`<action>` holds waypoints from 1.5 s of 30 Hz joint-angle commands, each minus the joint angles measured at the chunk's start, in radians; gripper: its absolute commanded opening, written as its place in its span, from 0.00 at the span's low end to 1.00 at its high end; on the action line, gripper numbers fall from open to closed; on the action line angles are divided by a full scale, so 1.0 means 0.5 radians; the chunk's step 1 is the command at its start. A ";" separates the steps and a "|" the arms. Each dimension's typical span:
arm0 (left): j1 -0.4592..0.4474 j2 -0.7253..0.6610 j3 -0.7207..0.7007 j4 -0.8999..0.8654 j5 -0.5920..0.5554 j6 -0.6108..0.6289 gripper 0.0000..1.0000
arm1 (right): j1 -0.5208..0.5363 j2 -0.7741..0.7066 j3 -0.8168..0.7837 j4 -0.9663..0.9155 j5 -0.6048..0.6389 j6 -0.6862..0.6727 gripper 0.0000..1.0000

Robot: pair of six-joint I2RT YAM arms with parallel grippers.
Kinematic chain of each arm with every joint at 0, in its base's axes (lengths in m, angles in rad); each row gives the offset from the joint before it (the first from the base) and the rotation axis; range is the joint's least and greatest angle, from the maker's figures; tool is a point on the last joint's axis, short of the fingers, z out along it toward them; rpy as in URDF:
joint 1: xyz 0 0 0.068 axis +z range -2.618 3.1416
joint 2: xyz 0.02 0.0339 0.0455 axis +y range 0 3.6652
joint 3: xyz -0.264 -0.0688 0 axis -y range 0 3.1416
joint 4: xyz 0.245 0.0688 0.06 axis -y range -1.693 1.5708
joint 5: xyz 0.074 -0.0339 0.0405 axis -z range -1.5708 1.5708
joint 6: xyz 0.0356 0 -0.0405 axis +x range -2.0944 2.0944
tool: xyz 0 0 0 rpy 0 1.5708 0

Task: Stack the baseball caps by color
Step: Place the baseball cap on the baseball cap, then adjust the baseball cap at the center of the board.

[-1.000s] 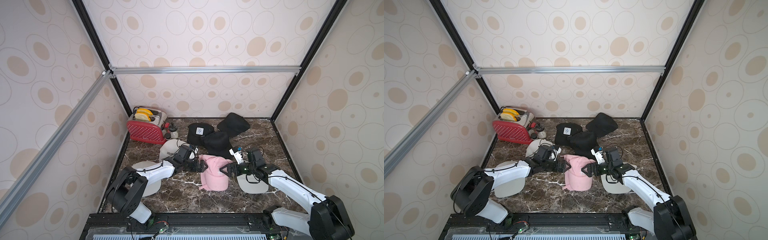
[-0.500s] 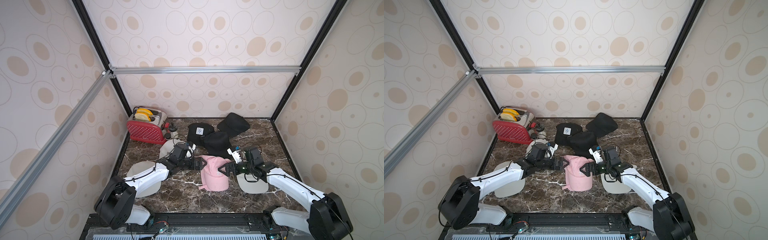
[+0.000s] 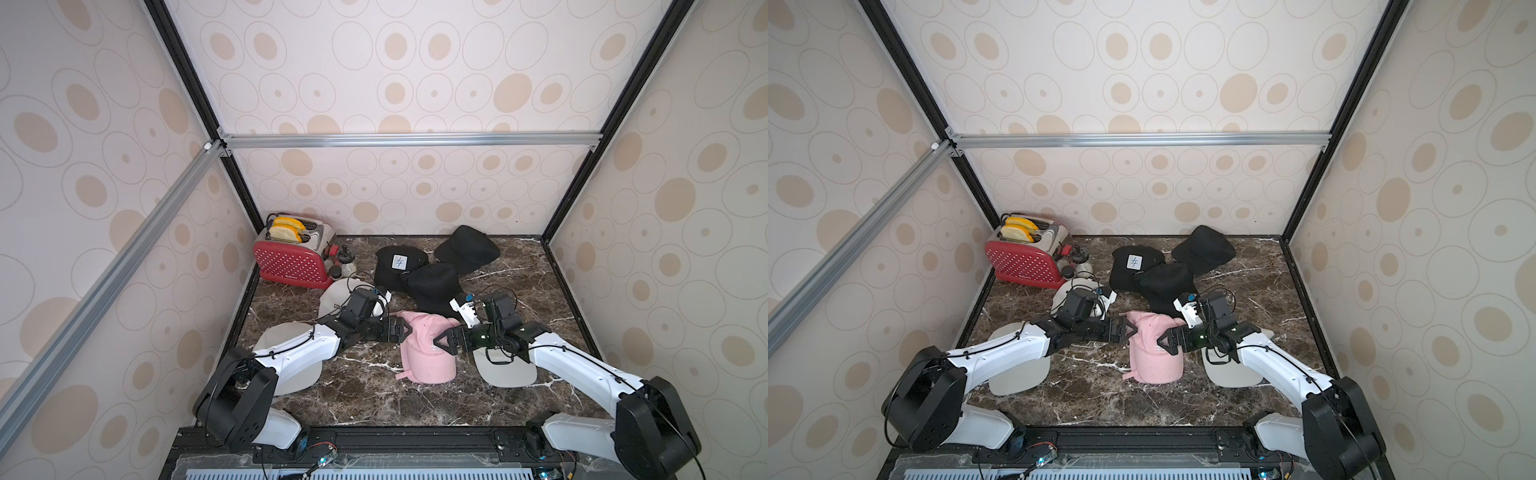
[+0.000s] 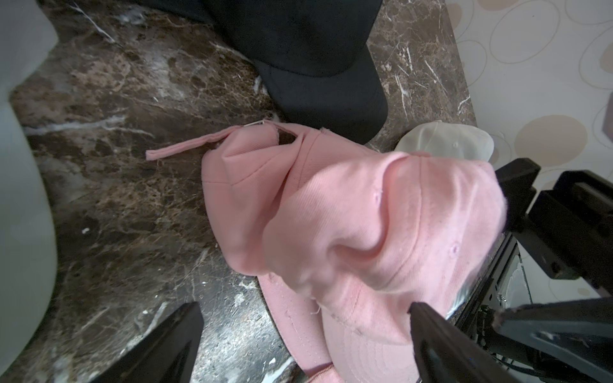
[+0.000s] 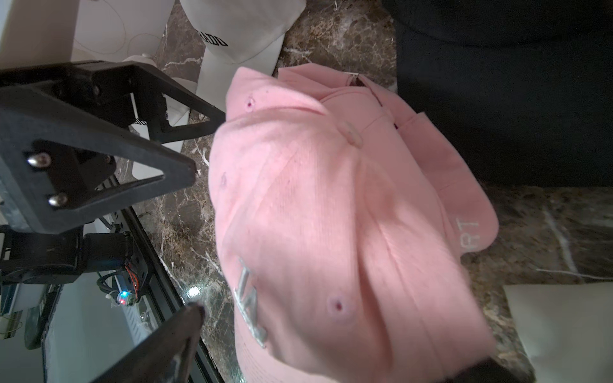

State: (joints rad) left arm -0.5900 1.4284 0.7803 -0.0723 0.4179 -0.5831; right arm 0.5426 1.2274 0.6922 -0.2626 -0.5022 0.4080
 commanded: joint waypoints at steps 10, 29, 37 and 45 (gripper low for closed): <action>0.017 -0.361 0.039 -0.306 -0.529 0.142 0.99 | -0.010 -0.567 0.066 -0.631 0.990 0.106 1.00; 0.023 -0.317 -0.008 -0.311 -0.426 0.091 0.99 | -1.052 -0.279 -0.045 -0.516 1.080 0.048 0.98; 0.023 -0.354 0.000 -0.355 -0.489 0.149 0.99 | -1.007 0.155 0.121 -0.490 0.963 -0.028 0.95; 0.023 -0.248 -0.005 -0.327 -0.434 0.154 0.99 | -0.957 0.253 0.042 -0.402 1.015 -0.028 0.73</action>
State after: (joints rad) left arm -0.5842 1.2816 0.7753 -0.2264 0.1925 -0.5293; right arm 0.0559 1.3499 0.7326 -0.4603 -0.0177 0.3973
